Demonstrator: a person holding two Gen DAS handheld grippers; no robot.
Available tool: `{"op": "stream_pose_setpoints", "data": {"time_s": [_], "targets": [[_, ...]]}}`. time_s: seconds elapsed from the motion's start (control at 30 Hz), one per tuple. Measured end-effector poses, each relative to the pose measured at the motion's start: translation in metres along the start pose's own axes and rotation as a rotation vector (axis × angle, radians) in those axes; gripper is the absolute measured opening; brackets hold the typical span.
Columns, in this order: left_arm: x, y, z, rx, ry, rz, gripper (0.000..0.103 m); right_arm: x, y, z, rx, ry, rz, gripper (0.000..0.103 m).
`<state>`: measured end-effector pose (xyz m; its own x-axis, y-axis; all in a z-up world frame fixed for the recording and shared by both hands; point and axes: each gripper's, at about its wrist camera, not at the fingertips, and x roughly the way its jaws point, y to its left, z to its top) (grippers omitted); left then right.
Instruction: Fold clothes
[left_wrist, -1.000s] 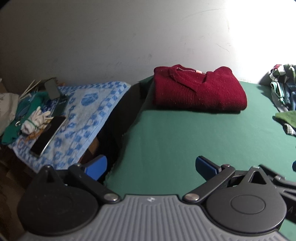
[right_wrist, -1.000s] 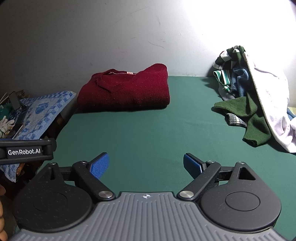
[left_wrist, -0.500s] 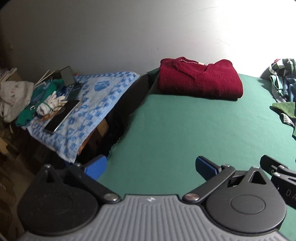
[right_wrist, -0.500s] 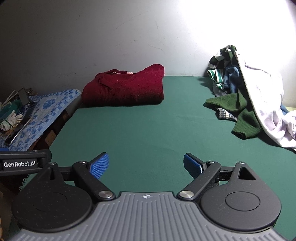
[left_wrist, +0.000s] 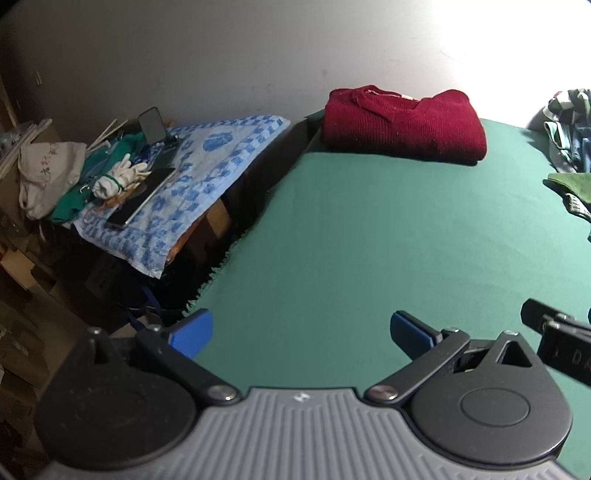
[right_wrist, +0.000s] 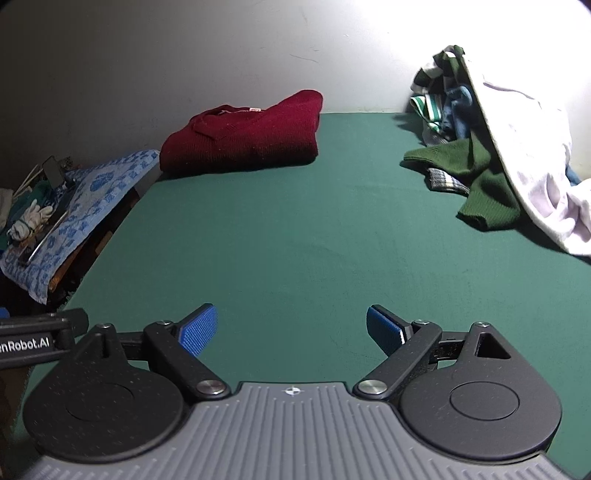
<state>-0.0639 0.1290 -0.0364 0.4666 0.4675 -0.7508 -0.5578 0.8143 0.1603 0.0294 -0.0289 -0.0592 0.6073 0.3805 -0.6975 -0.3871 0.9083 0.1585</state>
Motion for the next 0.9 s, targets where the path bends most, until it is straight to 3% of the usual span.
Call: {"op": "stream_pose_setpoints", "data": {"time_s": [0.47, 0.9], "targets": [[0.002, 0.025, 0.0, 0.094, -0.024, -0.123, 0.103, -0.026, 0.027, 0.003, 0.036, -0.077, -0.133, 0.09], [-0.012, 0.05, -0.005, 0.139, -0.096, -0.16, 0.103, -0.045, 0.048, -0.006, 0.069, -0.136, -0.196, 0.09]]}}
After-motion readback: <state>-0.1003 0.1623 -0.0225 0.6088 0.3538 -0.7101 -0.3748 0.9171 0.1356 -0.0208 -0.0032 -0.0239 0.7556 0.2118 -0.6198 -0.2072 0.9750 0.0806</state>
